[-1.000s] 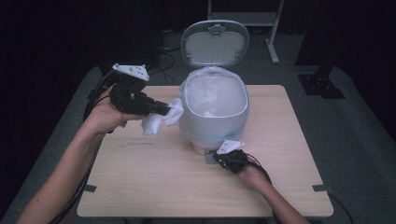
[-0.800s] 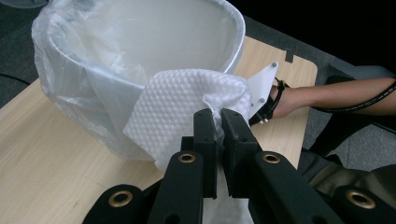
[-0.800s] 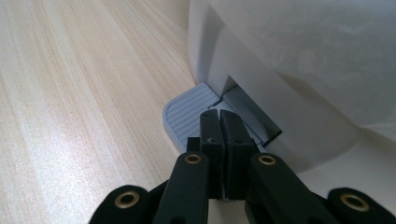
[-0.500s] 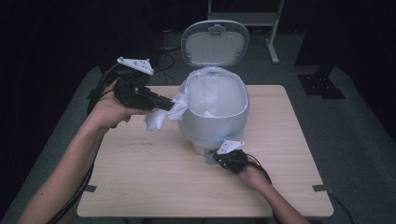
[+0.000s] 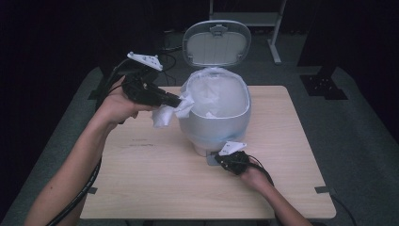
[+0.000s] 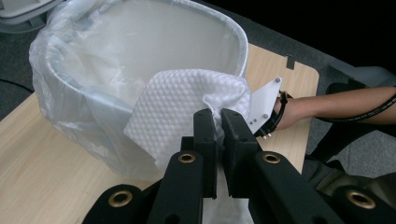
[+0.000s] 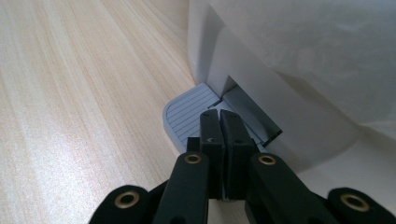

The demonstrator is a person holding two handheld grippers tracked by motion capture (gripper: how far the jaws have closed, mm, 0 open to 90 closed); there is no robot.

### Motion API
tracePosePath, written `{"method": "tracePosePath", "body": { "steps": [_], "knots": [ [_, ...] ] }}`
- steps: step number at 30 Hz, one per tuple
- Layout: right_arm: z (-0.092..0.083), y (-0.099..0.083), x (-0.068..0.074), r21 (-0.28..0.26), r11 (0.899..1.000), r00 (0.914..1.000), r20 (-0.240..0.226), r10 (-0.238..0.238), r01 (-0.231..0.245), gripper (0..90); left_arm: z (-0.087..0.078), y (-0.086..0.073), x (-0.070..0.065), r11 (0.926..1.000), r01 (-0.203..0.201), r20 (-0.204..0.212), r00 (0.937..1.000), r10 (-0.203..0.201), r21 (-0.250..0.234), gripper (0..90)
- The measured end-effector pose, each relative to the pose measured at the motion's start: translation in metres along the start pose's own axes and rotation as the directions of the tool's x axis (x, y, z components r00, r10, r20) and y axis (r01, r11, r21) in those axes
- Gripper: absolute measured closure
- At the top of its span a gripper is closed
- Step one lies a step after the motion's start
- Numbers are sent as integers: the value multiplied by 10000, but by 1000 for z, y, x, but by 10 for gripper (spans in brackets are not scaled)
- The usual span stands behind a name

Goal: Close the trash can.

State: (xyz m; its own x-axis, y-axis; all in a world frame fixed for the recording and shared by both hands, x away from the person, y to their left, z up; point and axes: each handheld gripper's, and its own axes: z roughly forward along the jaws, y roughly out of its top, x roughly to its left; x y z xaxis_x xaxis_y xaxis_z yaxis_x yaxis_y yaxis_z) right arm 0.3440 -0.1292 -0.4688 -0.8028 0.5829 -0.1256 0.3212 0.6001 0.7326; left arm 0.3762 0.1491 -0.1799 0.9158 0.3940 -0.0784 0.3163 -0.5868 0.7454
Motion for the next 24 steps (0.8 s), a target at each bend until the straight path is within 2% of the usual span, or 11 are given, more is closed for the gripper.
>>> {"method": "tracePosePath", "body": {
  "steps": [8,24],
  "knots": [
    [0,0,0,11,10000,10000,-18,-17,17,881,10,9,0,10000,11,107,9999,-11,-8,852],
    [0,-1,-1,-68,10000,10000,-67,8,-9,881,29,31,10,9998,-147,251,9996,144,102,852]
  ]
}}
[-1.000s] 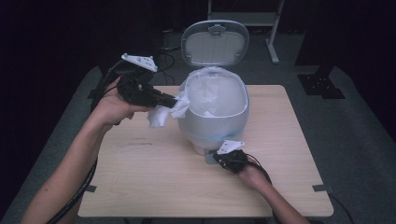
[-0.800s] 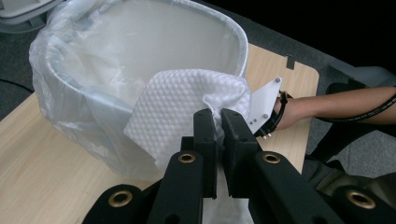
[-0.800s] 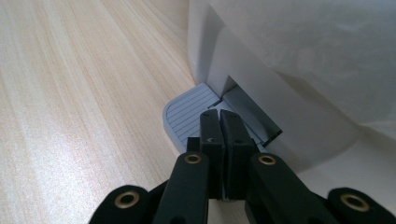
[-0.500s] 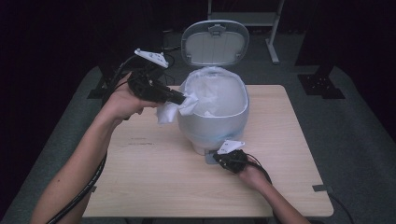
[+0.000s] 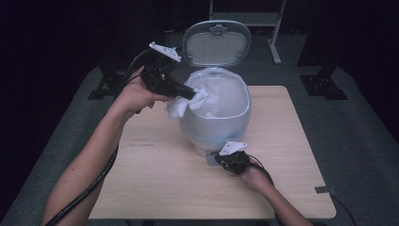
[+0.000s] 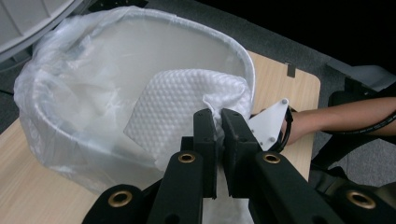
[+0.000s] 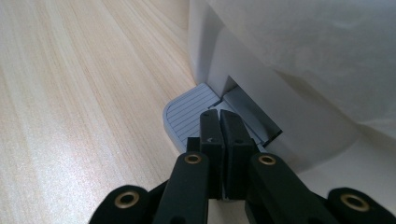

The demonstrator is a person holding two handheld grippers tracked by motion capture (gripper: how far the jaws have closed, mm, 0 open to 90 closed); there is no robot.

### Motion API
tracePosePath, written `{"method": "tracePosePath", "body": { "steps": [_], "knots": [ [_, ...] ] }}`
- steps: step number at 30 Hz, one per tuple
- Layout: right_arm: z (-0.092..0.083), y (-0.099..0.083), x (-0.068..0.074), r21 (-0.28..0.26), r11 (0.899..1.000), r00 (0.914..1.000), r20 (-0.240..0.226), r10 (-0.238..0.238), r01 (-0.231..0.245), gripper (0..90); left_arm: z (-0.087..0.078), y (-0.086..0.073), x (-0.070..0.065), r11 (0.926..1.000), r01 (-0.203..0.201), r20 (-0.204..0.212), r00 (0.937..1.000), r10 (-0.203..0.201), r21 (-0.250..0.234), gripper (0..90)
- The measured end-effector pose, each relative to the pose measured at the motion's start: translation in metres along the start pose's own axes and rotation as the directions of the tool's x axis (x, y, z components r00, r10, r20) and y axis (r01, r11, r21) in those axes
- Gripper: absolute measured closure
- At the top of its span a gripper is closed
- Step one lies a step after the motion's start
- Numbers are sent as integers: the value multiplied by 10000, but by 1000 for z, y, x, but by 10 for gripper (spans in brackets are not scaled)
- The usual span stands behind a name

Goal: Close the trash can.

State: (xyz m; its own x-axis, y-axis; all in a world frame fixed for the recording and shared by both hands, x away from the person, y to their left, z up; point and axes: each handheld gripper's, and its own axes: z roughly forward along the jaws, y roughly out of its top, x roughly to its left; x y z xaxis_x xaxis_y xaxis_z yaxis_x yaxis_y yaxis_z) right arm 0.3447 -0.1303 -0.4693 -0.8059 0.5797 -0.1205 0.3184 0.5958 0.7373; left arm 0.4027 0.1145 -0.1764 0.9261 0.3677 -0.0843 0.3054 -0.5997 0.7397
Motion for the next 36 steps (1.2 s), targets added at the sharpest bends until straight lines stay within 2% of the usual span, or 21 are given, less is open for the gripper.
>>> {"method": "tracePosePath", "body": {
  "steps": [10,21,36],
  "knots": [
    [0,0,0,-18,10000,10000,1,32,-32,881,14,11,6,10000,-59,56,10000,59,60,852],
    [0,0,-1,8,10000,10000,23,-34,34,880,35,17,18,9999,89,91,9999,-91,140,851],
    [0,0,-1,-5,10000,10000,-5,-66,66,880,59,25,29,9983,150,-25,9999,-149,565,847]
  ]
}}
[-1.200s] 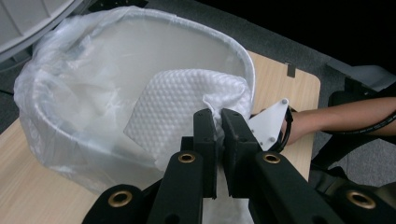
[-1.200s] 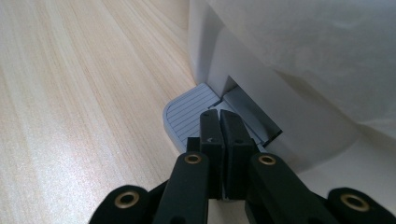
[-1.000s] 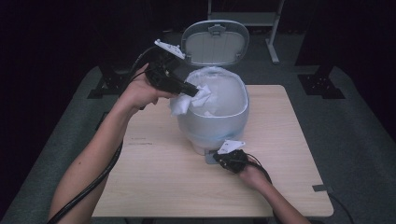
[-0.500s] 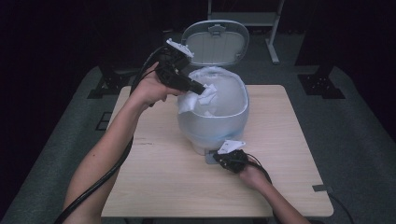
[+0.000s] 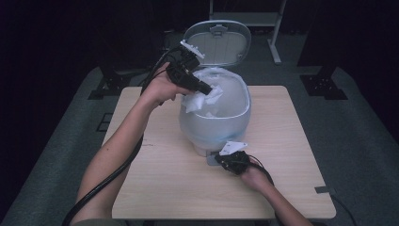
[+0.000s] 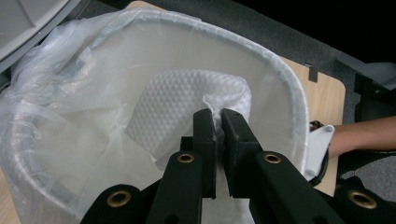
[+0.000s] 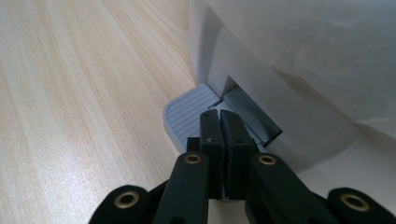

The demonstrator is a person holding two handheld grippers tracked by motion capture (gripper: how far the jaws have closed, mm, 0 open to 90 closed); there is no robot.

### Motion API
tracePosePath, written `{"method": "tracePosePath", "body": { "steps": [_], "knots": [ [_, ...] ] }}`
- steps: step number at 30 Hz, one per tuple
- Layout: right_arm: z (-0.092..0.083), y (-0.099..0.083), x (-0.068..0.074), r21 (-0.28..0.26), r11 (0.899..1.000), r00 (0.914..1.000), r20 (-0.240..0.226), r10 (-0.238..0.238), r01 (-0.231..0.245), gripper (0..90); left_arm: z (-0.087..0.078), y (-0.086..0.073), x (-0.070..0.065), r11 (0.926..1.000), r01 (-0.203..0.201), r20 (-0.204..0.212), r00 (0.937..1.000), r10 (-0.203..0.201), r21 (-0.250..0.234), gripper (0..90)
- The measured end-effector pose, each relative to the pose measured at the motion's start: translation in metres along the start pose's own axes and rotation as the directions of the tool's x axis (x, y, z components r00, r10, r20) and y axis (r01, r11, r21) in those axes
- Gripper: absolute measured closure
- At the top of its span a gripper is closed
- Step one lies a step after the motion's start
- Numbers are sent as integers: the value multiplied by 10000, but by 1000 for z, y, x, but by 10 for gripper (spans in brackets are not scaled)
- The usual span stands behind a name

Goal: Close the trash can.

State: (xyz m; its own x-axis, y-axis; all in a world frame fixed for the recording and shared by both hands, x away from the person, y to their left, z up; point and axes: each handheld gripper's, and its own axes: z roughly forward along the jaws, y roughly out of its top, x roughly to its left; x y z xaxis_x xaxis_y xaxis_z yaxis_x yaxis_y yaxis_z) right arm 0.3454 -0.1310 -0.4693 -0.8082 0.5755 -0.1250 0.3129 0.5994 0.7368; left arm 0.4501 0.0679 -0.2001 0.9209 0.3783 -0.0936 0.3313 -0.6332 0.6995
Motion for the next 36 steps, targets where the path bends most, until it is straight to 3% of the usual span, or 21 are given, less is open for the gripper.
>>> {"method": "tracePosePath", "body": {
  "steps": [10,14,17,36],
  "knots": [
    [0,0,1,3,10000,10000,-10,84,-84,880,16,2,5,9997,224,-161,9996,-222,122,819],
    [0,0,1,3,10000,10000,3,80,-80,880,20,2,5,9995,250,-248,9994,-246,176,709],
    [0,0,1,1,10000,10000,-3,86,-86,880,20,1,5,9995,303,-164,9994,-301,130,701],
    [0,0,1,33,10000,10000,49,26,-26,880,-8,-24,-10,9986,275,284,9993,-262,-452,609]
  ]
}}
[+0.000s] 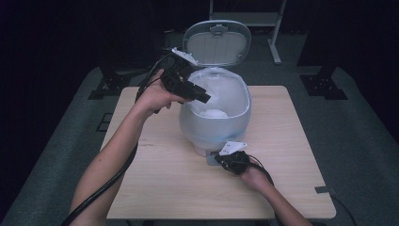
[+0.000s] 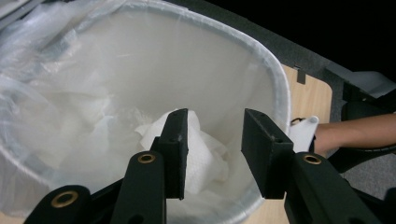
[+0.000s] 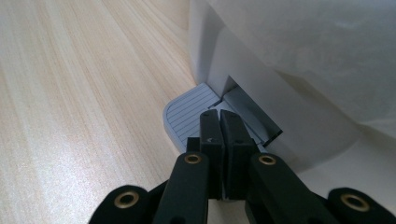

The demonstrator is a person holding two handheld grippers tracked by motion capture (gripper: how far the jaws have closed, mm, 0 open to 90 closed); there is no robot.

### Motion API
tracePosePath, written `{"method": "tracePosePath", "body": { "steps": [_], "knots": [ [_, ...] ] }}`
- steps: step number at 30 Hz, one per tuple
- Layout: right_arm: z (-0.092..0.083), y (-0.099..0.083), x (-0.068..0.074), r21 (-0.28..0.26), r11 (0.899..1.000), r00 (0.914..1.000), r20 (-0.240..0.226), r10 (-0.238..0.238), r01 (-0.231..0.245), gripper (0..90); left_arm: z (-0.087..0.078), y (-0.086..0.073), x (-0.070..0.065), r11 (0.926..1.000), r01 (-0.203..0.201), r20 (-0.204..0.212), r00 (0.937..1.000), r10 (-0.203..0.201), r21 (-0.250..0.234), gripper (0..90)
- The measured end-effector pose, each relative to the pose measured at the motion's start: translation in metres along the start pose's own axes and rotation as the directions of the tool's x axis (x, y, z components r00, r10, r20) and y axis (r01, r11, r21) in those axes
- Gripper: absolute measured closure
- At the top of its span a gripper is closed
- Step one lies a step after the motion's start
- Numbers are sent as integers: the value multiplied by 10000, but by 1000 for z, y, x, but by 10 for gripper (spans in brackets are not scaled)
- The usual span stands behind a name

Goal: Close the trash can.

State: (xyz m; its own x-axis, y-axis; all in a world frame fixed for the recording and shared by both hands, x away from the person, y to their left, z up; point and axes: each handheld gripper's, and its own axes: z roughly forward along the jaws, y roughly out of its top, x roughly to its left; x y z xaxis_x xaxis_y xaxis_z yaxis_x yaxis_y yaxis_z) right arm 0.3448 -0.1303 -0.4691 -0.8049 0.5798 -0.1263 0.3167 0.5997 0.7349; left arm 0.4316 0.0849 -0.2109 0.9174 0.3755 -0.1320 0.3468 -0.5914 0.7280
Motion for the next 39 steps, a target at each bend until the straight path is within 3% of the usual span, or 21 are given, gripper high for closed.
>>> {"method": "tracePosePath", "body": {
  "steps": [16,22,24,29,32,39],
  "knots": [
    [-1,0,1,42,9999,10000,18,97,-97,867,-27,-38,-11,9987,141,-107,9998,-147,-484,569],
    [-2,1,2,132,9999,9994,334,-78,74,778,-36,-60,-16,9974,313,-116,9994,-321,-653,545],
    [-7,3,4,374,9993,9988,474,-84,66,765,-40,-67,-19,9972,308,-145,9994,-318,-688,539],
    [-35,0,6,-120,9995,9992,255,293,-290,755,-50,-84,-24,9964,250,-176,9995,-265,-815,528],
    [-56,-11,2,-366,9964,9969,139,776,-771,738,-52,-96,-26,9957,256,-266,9993,-281,-889,513],
    [-70,-31,-5,-182,9911,9909,228,1326,-1322,715,-50,-119,-32,9964,234,-554,9981,-280,-812,501]
  ]
}}
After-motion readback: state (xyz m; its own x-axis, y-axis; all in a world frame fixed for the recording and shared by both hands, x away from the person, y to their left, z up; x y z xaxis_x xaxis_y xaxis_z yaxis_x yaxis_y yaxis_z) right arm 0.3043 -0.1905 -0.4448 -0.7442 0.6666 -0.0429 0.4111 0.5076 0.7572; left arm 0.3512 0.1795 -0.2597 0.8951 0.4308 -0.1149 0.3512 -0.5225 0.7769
